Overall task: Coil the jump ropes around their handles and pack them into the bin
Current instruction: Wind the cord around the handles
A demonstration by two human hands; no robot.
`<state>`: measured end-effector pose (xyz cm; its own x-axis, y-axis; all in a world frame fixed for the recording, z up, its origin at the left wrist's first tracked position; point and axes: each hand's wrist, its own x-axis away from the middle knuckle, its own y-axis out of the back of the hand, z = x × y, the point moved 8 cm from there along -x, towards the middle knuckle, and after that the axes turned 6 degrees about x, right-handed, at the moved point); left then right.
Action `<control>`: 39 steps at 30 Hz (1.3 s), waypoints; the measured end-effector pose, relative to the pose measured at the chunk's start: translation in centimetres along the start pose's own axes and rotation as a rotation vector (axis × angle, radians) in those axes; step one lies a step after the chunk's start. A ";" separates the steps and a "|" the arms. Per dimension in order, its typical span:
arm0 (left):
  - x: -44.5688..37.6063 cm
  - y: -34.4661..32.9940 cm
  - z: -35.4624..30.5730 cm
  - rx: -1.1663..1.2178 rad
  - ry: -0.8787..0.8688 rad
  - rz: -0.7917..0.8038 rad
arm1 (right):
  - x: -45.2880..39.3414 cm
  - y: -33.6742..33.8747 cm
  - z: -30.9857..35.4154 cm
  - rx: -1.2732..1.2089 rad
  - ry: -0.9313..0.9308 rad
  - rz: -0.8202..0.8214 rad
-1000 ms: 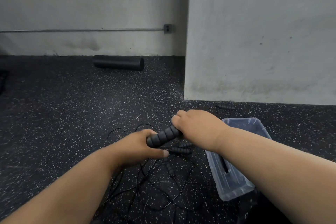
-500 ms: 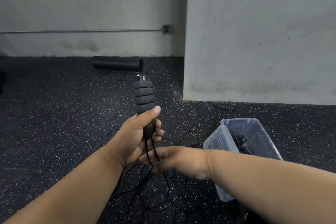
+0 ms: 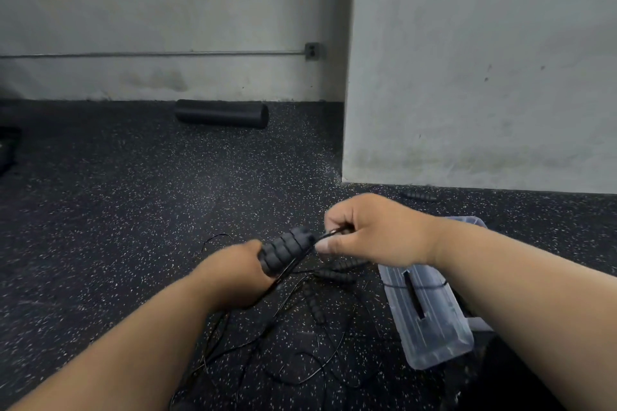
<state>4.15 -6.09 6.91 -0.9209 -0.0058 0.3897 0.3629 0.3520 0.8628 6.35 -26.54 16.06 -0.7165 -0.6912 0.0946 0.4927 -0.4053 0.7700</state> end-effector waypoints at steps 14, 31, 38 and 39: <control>6.1 4.2 -8.9 0.102 -0.567 -0.394 | -0.9 -0.8 -3.7 -0.652 -0.125 -0.001; 4.9 2.7 -6.3 0.273 -0.282 -0.400 | -1.3 -6.2 -0.8 -0.409 -0.170 -0.089; 4.3 1.1 -6.1 0.451 -0.223 -0.153 | -1.6 -6.0 -0.8 -0.277 -0.155 -0.041; 4.2 0.9 -6.1 0.508 -0.227 -0.094 | -1.6 -6.1 -0.7 -0.274 -0.152 -0.019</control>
<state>1.47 -11.50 11.24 -0.9738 0.1229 0.1914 0.2157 0.7661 0.6055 4.87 -23.40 10.80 -0.7822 -0.5929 0.1916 0.5788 -0.5776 0.5756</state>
